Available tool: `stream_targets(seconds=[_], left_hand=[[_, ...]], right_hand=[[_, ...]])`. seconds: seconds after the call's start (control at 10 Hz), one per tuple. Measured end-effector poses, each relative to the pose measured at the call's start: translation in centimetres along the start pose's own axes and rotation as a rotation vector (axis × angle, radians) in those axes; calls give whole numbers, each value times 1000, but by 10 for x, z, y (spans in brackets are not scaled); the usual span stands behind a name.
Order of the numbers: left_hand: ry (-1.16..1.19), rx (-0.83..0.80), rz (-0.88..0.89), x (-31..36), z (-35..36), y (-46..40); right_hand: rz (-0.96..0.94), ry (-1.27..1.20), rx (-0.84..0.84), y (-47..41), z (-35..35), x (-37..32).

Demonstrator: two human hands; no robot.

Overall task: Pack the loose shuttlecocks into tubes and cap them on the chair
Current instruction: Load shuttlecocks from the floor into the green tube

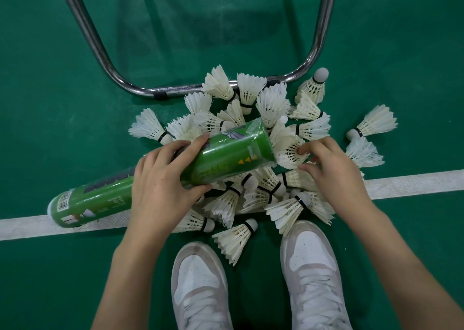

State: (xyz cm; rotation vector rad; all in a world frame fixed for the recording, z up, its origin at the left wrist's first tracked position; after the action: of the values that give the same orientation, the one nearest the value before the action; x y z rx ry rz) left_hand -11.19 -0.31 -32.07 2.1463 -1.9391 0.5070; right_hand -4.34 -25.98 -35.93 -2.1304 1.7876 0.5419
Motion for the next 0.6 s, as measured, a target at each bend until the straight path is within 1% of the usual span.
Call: stream_targets(seconds=[0.2, 0.3, 0.4, 0.5, 0.6], left_hand=[[-3, -4, 2, 0, 0, 1], [-1, -5, 0, 0, 0, 0], [-3, -5, 4, 1, 0, 0], [-3, -6, 4, 2, 0, 0], [-7, -9, 2, 3, 1, 0]], right_hand=[[-30, 24, 71, 3, -7, -1], [-2, -53, 107, 2, -11, 1], [26, -189, 176, 0, -22, -1], [26, -243, 244, -2, -40, -8], [92, -361, 264, -3, -54, -11]])
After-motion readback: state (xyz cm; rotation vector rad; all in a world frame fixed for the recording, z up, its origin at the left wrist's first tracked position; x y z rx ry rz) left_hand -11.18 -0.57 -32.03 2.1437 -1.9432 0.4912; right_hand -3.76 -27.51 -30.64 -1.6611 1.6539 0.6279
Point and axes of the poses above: each hand's wrist, its own y-axis away from the middle knuckle, its own z-axis out of the palm, x = y × z, the point moved 9 cm from there along -y, towards the middle knuckle, and after that the axes turned 5 degrees about x, right-handed, at the moved point
